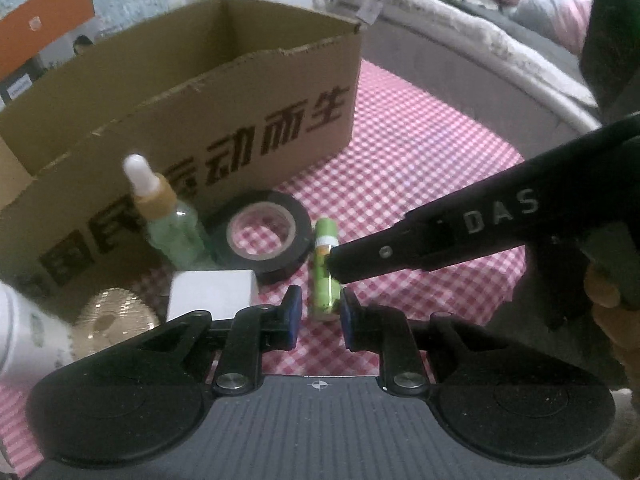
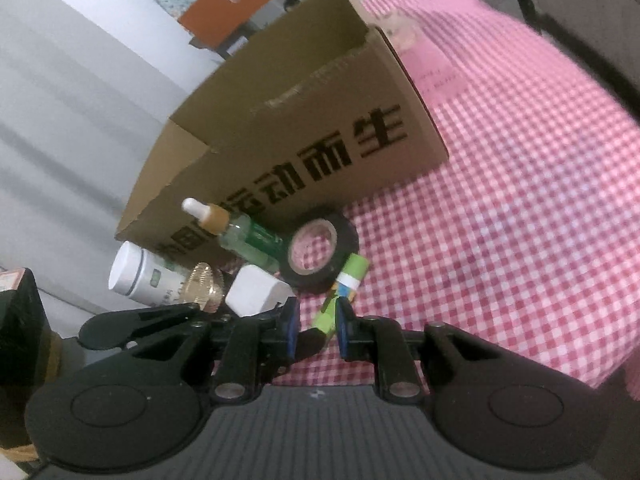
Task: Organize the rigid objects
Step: 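Lift the green battery with the right gripper and carry it over the box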
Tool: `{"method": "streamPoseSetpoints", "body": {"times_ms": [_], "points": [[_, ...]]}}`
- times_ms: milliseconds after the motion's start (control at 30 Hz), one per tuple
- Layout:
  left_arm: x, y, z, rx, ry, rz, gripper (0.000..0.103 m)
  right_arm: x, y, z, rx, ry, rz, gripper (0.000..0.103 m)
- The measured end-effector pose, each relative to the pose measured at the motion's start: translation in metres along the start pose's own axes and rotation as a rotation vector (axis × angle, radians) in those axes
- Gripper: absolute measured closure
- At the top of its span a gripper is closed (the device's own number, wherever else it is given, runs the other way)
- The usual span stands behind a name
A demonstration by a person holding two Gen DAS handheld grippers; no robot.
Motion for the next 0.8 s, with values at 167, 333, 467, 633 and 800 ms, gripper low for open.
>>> {"method": "streamPoseSetpoints", "body": {"times_ms": [167,333,467,633,800], "points": [[0.005,0.001,0.01,0.009,-0.023,0.016,0.083,0.004,0.011,0.015,0.018,-0.038,0.035,0.082],[0.009,0.002,0.015,0.012,-0.024,0.022,0.083,0.007,0.019,0.027,0.051,-0.046,0.067,0.082],[0.009,0.001,0.016,0.006,-0.012,0.017,0.086,0.008,0.023,0.026,0.068,-0.027,0.069,0.082],[0.005,0.007,0.011,0.017,0.01,0.042,0.088,0.002,0.03,0.02,0.103,-0.007,0.096,0.081],[0.003,0.012,-0.002,0.02,0.053,0.048,0.088,-0.004,0.03,0.006,0.121,0.023,0.091,0.081]]}}
Point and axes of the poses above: each gripper's, at about its wrist camera, not at the fingertips, and z roughly the way its jaws point, y to its right, x to its top, the point moved 1 cm from there along z, roughly the way its jaws point, and after that the axes turned 1 degree about -x, right-handed, at the moved point
